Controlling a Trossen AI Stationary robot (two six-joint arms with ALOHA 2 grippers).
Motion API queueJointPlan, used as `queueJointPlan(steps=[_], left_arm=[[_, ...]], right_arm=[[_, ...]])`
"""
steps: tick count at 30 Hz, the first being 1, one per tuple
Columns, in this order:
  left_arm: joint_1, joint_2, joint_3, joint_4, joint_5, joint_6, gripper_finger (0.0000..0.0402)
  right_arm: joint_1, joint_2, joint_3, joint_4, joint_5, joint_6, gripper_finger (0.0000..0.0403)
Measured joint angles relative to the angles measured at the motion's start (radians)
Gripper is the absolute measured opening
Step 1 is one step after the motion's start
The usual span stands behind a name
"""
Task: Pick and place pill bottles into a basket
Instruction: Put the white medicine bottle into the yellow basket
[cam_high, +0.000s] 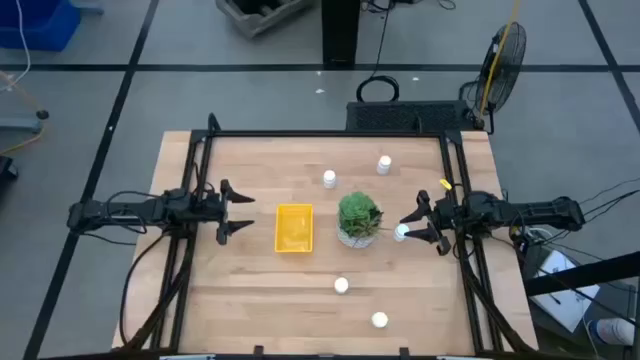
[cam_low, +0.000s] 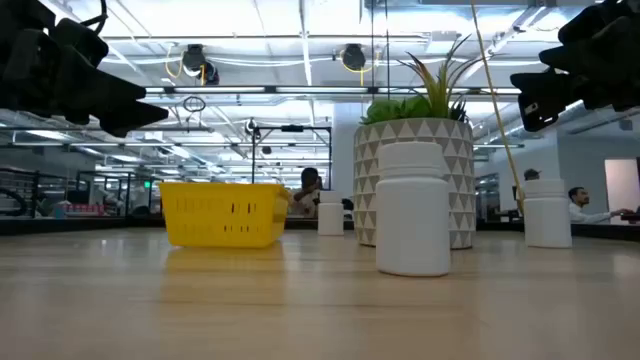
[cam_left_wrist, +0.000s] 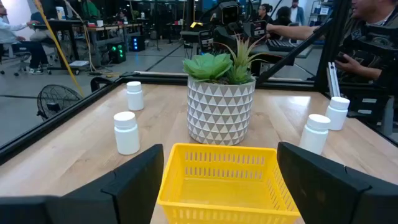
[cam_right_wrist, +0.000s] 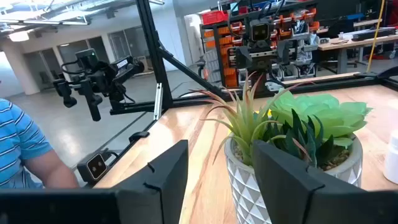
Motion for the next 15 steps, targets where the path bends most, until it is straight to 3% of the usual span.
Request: queueJointPlan(steps=[15], left_arm=[[0.000, 0.000, 0.000, 0.000, 0.000, 0.000, 0.0320]], right_arm=[[0.000, 0.000, 0.000, 0.000, 0.000, 0.000, 0.0169]])
